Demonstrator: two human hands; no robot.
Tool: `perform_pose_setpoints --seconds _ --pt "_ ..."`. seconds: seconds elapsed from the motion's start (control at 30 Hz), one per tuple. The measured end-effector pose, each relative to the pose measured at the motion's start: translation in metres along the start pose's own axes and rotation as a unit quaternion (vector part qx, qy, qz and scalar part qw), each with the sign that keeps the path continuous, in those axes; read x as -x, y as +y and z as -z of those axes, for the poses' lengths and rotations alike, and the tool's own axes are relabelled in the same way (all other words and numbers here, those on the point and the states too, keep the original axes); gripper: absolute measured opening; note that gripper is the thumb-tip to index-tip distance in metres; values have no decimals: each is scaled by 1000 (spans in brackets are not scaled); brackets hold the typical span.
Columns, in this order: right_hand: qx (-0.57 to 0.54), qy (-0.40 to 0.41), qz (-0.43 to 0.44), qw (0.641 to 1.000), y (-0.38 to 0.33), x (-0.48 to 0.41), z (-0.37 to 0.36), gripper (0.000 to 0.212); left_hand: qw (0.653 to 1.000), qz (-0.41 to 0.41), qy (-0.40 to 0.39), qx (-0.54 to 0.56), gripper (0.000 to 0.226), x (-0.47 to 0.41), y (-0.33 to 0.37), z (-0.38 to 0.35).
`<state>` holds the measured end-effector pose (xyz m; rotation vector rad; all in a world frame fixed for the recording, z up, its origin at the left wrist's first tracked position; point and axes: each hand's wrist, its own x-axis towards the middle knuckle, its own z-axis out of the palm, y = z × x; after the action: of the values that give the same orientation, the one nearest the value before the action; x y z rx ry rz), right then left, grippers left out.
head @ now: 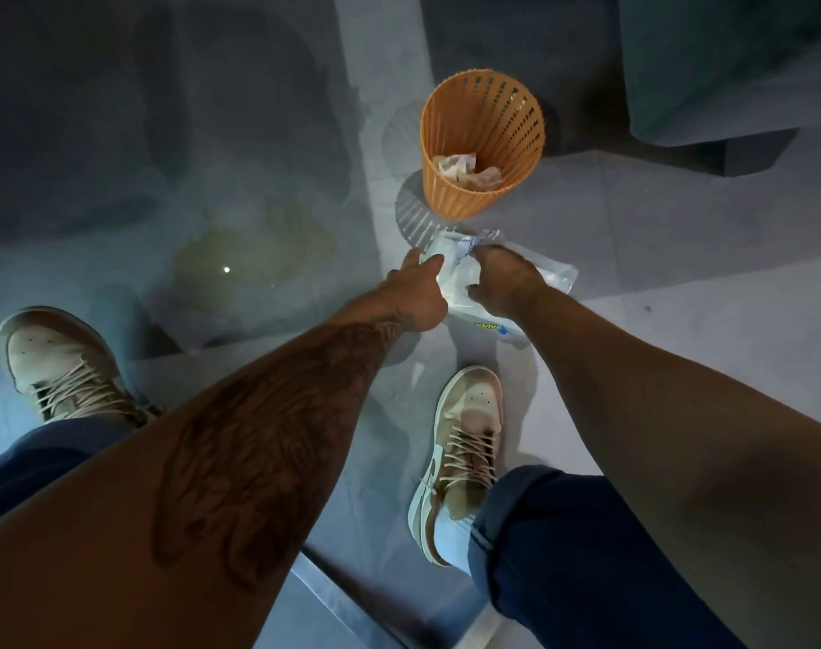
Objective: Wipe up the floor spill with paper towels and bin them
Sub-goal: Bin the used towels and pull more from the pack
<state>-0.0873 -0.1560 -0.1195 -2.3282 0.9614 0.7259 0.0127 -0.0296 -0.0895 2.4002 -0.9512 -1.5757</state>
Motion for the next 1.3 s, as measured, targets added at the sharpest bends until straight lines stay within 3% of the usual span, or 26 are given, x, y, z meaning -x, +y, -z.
perform_pose_setpoints --seconds 0.1,0.23,0.47,0.63,0.83,0.93,0.97,1.03,1.13,1.17,1.23,1.3 --pt "8 -28 -10 1000 -2 -10 -1 70 999 -9 -28 21 76 -5 0 -1" --pt "21 -33 -16 999 -3 -18 -4 66 998 -15 -18 59 79 -9 -2 -5" --pt "69 82 -5 994 -2 -9 -8 49 997 -13 -6 82 78 -8 -5 -4" --pt "61 112 0 992 -2 -4 -10 44 995 -5 -7 95 77 -7 -5 -5" --pt "-5 70 18 997 2 2 -3 22 994 13 -23 103 79 -4 -4 -3" --pt "-95 94 19 991 7 12 13 5 993 10 -13 115 89 -18 -15 -10" --pt "-135 110 5 985 6 18 19 10 993 14 -7 118 91 -28 -22 -15" --pt "-271 147 -53 950 3 28 31 23 992 24 -5 123 96 -15 -18 -9" --pt "-437 211 -149 862 -9 45 49 14 990 31 -1 139 101 7 -8 -1" --pt "-460 218 -153 847 -10 48 51 10 989 31 1 145 102 10 -7 -1" --pt "-437 231 -135 859 -12 55 58 15 986 25 7 164 105 13 -6 -1" --pt "-372 228 -77 896 -15 65 65 19 984 16 18 179 100 27 1 6"
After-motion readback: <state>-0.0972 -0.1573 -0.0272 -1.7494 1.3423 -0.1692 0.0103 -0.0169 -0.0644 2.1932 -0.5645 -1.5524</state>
